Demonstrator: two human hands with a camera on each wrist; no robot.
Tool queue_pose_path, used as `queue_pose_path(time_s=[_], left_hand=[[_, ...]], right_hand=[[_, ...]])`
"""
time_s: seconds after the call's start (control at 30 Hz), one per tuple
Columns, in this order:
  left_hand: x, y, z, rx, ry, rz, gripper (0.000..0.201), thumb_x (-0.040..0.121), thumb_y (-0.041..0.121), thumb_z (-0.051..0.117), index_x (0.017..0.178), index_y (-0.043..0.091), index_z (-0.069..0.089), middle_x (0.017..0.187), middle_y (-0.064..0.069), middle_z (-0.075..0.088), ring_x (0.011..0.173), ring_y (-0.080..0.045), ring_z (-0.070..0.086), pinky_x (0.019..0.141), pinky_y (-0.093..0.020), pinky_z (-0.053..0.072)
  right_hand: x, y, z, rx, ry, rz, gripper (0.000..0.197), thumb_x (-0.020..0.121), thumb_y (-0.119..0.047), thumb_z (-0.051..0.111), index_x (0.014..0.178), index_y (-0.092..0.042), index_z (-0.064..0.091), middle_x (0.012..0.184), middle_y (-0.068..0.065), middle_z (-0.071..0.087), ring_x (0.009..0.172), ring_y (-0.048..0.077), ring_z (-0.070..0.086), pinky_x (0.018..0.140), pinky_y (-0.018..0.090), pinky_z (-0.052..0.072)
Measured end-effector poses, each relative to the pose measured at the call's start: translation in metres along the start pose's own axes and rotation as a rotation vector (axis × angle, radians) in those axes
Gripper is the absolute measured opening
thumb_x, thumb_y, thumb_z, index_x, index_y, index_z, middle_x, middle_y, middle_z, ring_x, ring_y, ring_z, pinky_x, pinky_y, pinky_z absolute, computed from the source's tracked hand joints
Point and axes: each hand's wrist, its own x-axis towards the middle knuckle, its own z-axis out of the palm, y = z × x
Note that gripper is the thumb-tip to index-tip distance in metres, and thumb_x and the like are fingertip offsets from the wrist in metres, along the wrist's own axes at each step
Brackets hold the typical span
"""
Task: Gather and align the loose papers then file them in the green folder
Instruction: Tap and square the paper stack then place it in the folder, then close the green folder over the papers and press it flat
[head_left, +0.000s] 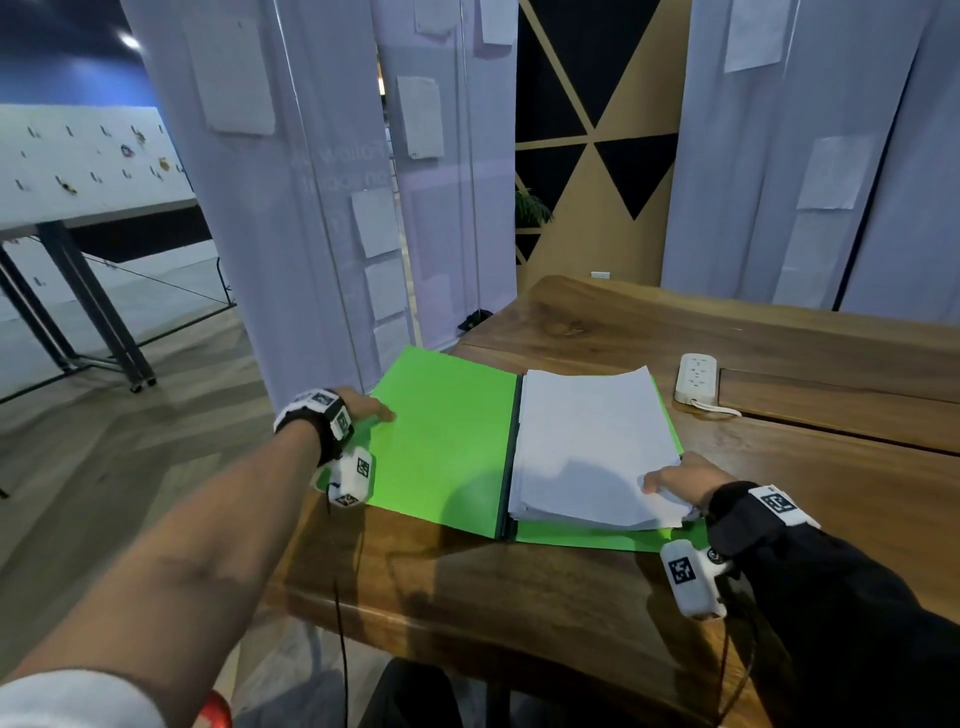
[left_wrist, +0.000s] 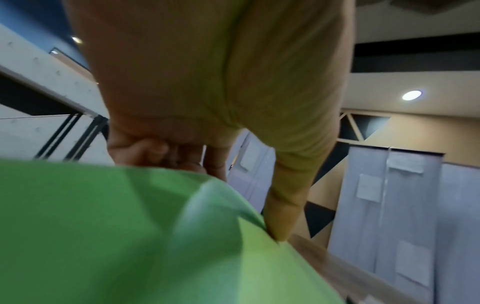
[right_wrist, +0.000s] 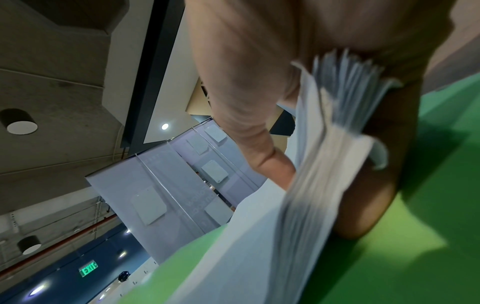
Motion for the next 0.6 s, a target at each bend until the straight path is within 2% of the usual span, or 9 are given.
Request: queue_pose_path(time_s=[0.1,0.17,0.23,0.33,0.4,0.47,0.5,0.53,0.6], left_hand=[[-0.007,0.017,-0.029,0.122,0.027,0.149,0.061,0.082,0.038,0.072,0.129,0.002,0.058,0.136,-0.019,0.055,0.115,-0.034,0.058,0.095,-0.038,0.050],[-0.028,0.034,-0.045,0.185,0.013,0.221,0.046,0.084,0.026,0.070,0.121,0.001,0.059,0.116,-0.020,0.061,0.088,-0.028,0.060,0.075,-0.032,0.051],[-0.046,0.049,-0.057,0.266,-0.009,0.254,0.047,0.082,0.020,0.071,0.122,-0.001,0.057,0.094,-0.015,0.061,0.069,-0.025,0.056,0.062,-0.031,0.050],[-0.066,0.069,-0.068,0.313,-0.057,0.305,0.053,0.085,0.014,0.070,0.131,-0.001,0.050,0.072,-0.010,0.055,0.055,-0.022,0.051,0.057,-0.028,0.048],[-0.074,0.079,-0.073,0.266,-0.079,0.359,0.063,0.087,0.010,0.069,0.142,0.005,0.039,0.077,-0.014,0.057,0.053,-0.022,0.051,0.057,-0.028,0.047],[-0.078,0.086,-0.077,0.206,-0.103,0.391,0.078,0.086,0.007,0.069,0.151,0.013,0.026,0.096,-0.022,0.060,0.056,-0.024,0.054,0.057,-0.029,0.051],[-0.079,0.088,-0.078,0.182,-0.111,0.401,0.084,0.086,0.006,0.070,0.154,0.016,0.021,0.105,-0.024,0.062,0.058,-0.024,0.057,0.055,-0.029,0.053],[-0.079,0.089,-0.078,0.161,-0.122,0.407,0.088,0.086,0.005,0.070,0.155,0.018,0.018,0.116,-0.025,0.061,0.061,-0.023,0.059,0.053,-0.028,0.054],[-0.084,0.092,-0.078,0.133,-0.142,0.441,0.084,0.087,0.000,0.067,0.154,0.018,0.019,0.129,-0.022,0.056,0.068,-0.022,0.060,0.053,-0.027,0.055]], right_hand=[[-0.004,0.000,-0.001,0.003,-0.003,-0.011,0.037,0.082,-0.016,0.067,0.111,-0.004,0.049,0.109,0.012,0.053,0.069,0.020,0.050,0.046,0.025,0.039],[-0.004,0.000,-0.001,-0.003,-0.005,-0.016,0.037,0.082,-0.017,0.068,0.111,-0.005,0.048,0.111,0.011,0.052,0.070,0.020,0.051,0.048,0.027,0.040],[-0.005,-0.001,0.000,-0.017,-0.005,-0.020,0.041,0.081,-0.019,0.069,0.114,-0.004,0.048,0.115,0.012,0.052,0.072,0.022,0.052,0.050,0.027,0.042],[-0.007,-0.005,0.000,-0.050,0.021,-0.004,0.043,0.078,-0.016,0.070,0.114,0.000,0.053,0.109,0.014,0.055,0.076,0.025,0.056,0.059,0.029,0.049],[-0.012,-0.012,-0.001,-0.154,0.093,-0.024,0.040,0.076,-0.018,0.073,0.108,0.000,0.060,0.101,0.013,0.059,0.083,0.028,0.058,0.062,0.028,0.047],[-0.013,-0.019,0.001,-0.358,0.248,-0.048,0.057,0.068,-0.037,0.073,0.113,-0.004,0.060,0.106,0.014,0.062,0.094,0.030,0.060,0.072,0.029,0.050],[-0.013,-0.023,0.003,-0.470,0.324,-0.071,0.074,0.063,-0.048,0.071,0.123,-0.007,0.055,0.118,0.016,0.060,0.106,0.033,0.058,0.088,0.038,0.050],[-0.013,-0.028,0.009,-0.551,0.352,-0.113,0.088,0.063,-0.055,0.068,0.136,-0.012,0.045,0.133,0.018,0.052,0.122,0.035,0.051,0.102,0.046,0.041],[-0.015,-0.036,0.026,-0.646,0.239,-0.285,0.093,0.074,-0.061,0.061,0.150,-0.023,0.023,0.156,0.013,0.027,0.141,0.034,0.028,0.113,0.051,0.024]])
